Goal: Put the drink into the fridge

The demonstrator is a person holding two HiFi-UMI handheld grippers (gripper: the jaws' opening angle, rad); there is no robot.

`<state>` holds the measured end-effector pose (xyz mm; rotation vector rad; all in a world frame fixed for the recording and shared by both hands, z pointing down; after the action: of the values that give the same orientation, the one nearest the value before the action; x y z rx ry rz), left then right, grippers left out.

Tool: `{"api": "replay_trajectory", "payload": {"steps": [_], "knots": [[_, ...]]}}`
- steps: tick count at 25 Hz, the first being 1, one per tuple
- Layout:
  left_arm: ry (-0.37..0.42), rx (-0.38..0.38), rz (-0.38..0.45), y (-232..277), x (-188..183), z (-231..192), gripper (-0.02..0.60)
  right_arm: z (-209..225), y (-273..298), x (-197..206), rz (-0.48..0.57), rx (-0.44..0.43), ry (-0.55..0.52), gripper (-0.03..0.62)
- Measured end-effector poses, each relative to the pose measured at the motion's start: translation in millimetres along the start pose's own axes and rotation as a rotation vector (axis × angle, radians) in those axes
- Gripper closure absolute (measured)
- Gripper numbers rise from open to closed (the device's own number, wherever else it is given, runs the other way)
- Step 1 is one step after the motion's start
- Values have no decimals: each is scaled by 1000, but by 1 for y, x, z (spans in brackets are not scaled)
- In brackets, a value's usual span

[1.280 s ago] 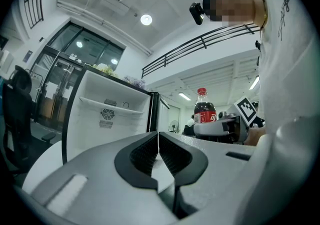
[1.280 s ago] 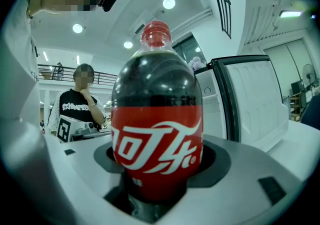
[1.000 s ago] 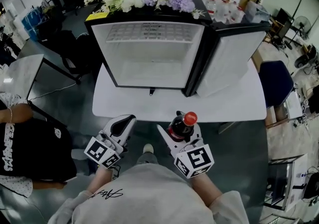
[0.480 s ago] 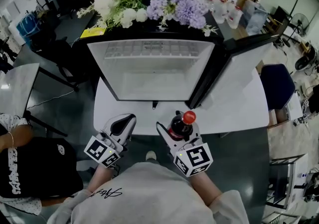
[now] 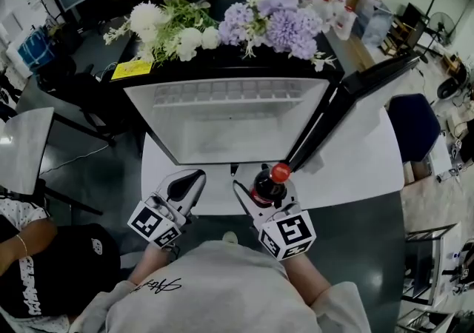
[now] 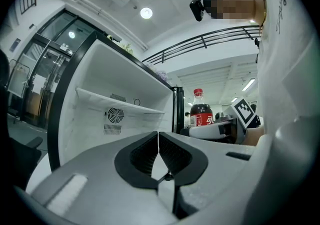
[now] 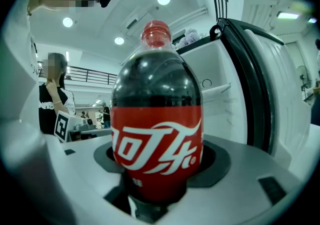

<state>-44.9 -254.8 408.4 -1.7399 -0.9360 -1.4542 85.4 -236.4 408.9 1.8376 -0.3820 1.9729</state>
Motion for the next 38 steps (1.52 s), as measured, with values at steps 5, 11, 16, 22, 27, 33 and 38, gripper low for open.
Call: {"api": "replay_trajectory", "payload": {"steps": [5,11,16,22,27,33,38], "knots": [[7,5,-3,4,1,-9,572,5,10,4,11,7,0,287],[-1,-34,4,5,2,-12,572,16,21,17,7,-11,2,287],[-6,-69,4,3,5,-13,572,27,38,33,-2,-32,-12,287],[-2,-90,-7,1,10,-13,572,42,73,53,-4,-36,-42,287],[-7,-109,-13,-3,13,-16,572,56,101,68,-22,-26,-42,287],[-14,-135,-33,-9,19,-20,572,67,131,79,-45,-19,-70,287],[-33,-161,-37,-17,25,-22,572,78,151,87,-61,-5,-77,287]]}}
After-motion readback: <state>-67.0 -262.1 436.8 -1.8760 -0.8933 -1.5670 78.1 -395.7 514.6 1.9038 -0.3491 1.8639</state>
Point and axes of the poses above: the fingertips, and each gripper's own axes: y forward along the fingers, z to its right, x out of its underside, the point moved 2 cm from there along -y, backward along the fingers, and after that the axes turned 4 degrees about -y, right-handed, at the moved point
